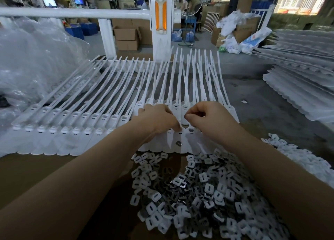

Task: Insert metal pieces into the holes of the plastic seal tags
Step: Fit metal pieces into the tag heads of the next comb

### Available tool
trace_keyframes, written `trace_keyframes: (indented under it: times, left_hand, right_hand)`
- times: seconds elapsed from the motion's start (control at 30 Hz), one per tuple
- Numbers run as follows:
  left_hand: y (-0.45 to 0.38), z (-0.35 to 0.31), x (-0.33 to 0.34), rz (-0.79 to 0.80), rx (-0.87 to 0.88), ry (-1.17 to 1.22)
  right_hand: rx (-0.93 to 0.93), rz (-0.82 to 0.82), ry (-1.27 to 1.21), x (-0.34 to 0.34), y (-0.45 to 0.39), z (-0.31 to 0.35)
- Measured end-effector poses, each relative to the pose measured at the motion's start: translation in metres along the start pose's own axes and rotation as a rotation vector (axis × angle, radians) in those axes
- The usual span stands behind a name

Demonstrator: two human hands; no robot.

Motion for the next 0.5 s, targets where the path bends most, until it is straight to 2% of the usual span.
trace_keyframes:
  times: [0.07,0.23,0.4,0.5]
  left_hand:
    - [0.0,-0.001,0.001,0.012,0.005,0.001]
    - [-0.001,-0.001,-0.003,0.021,0.044,-0.013]
    - [-0.004,0.0,-0.004,0.005,0.055,-0.026]
    - [-0.005,0.001,-0.004,0.009,0.054,-0.029]
  right_hand:
    - [-0.072,0.085,0.032,0.006,0.005,0.012]
    - [-0.273,0.461,0.085,0.039,0.034,0.038]
    - [-0.441,0.471,0.249,0.057,0.045,0.052]
    - [-0.462,0.478,0.309,0.062,0.046,0.05]
Point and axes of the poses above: each hand's wrist, its own y-axis away from the middle knuckle, its own x-axis out of the palm, z = x × y, the point moved 10 cm from there along -y, towards the middle knuckle, and after that the axes turned 6 degrees about x, right-handed, at the moved point
